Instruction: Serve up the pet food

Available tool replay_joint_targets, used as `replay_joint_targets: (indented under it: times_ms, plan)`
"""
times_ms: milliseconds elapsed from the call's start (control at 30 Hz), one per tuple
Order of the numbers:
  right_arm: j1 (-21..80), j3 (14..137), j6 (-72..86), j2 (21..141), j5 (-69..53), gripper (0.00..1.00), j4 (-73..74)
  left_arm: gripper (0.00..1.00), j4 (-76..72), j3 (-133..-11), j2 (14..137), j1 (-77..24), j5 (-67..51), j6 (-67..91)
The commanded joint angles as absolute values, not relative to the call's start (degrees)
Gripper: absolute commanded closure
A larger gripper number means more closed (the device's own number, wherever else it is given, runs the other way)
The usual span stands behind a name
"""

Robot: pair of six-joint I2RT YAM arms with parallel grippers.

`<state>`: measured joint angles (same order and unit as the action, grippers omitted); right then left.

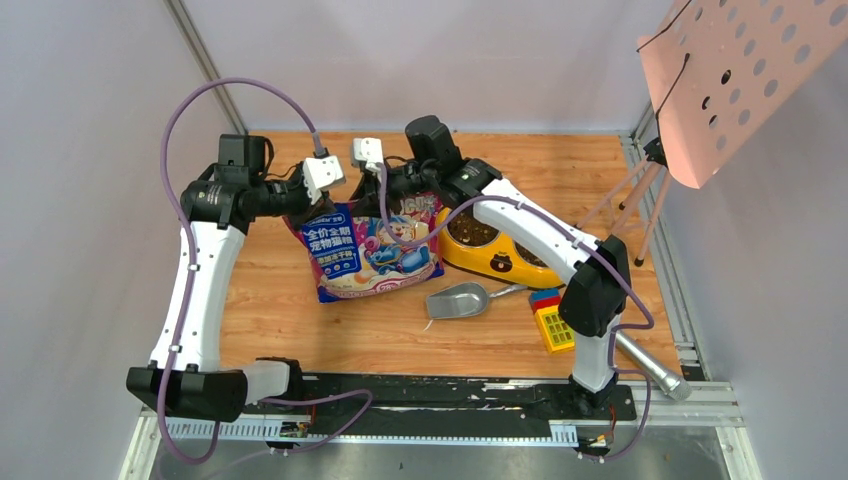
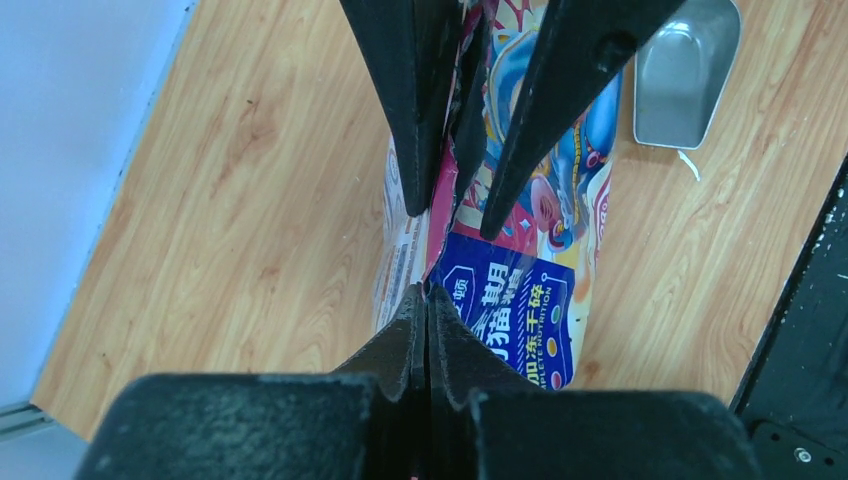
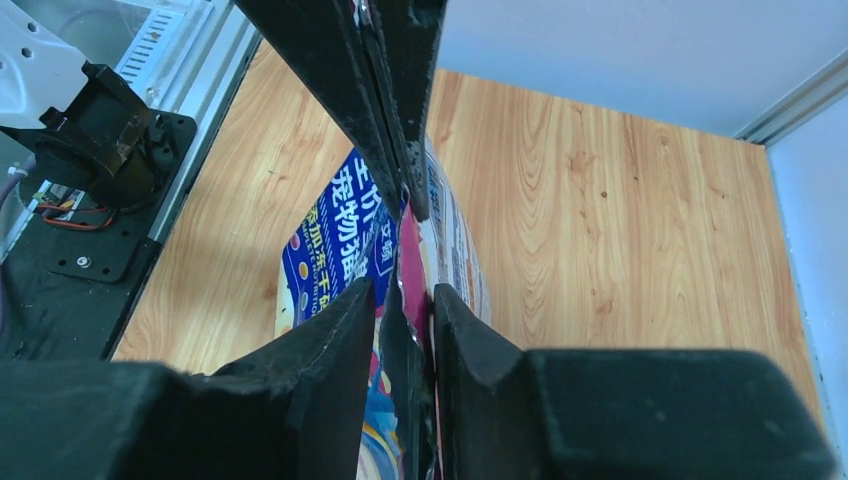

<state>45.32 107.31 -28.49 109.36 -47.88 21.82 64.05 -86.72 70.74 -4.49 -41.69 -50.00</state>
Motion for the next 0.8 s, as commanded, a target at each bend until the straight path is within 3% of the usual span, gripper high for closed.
replay_joint_targets:
  times_ms: [0, 67, 233, 267, 300, 333, 367, 433, 533, 700, 733, 767]
  plan:
    - [46.85, 109.36, -27.48, 110.14, -47.15, 0.76, 19.34, 1.00, 63.77, -87.34, 70.31, -4.70, -41.96, -50.66]
    - [46.95, 109.17, -28.04, 110.08, -46.52, 0.98, 19.40, 1.00, 63.75, -87.62, 70.29, -4.66, -41.75, -50.65]
    - [46.73, 107.63, -30.09, 107.86, -44.64, 1.00, 19.62, 0.98, 64.11, -87.95, 70.48, -4.70, -40.85, -50.71]
    - [46.68, 107.44, -30.24, 107.35, -44.49, 1.00, 19.68, 0.91, 64.13, -87.83, 70.44, -4.67, -41.02, -50.67]
    - [46.64, 107.41, -30.23, 107.12, -44.57, 1.00, 19.77, 0.73, 64.14, -87.37, 70.37, -4.71, -41.12, -50.69]
    - [46.59, 107.40, -30.18, 106.87, -44.56, 1.00, 19.84, 0.67, 64.16, -87.10, 70.34, -4.69, -41.33, -51.08]
    - [46.58, 107.45, -30.23, 106.73, -44.60, 1.00, 19.94, 0.62, 64.18, -86.55, 70.32, -4.68, -41.27, -51.60]
    - [46.58, 107.61, -30.21, 106.57, -44.65, 1.00, 19.99, 0.61, 64.48, -86.14, 70.59, -4.74, -40.63, -52.70]
    - [46.58, 107.92, -30.27, 106.60, -44.57, 1.00, 20.02, 0.65, 65.51, -86.44, 71.38, -4.74, -38.84, -54.52]
    - [46.35, 107.49, -31.31, 106.07, -43.17, 1.00, 20.76, 0.98, 68.03, -87.77, 72.28, -4.71, -36.84, -57.74]
    - [46.17, 107.23, -31.29, 105.82, -42.82, 0.96, 21.04, 1.00, 68.38, -87.74, 72.21, -4.72, -35.82, -58.31]
    - [45.85, 107.07, -31.53, 105.67, -42.72, 0.84, 22.12, 1.00, 68.88, -87.77, 72.14, -4.69, -35.27, -59.21]
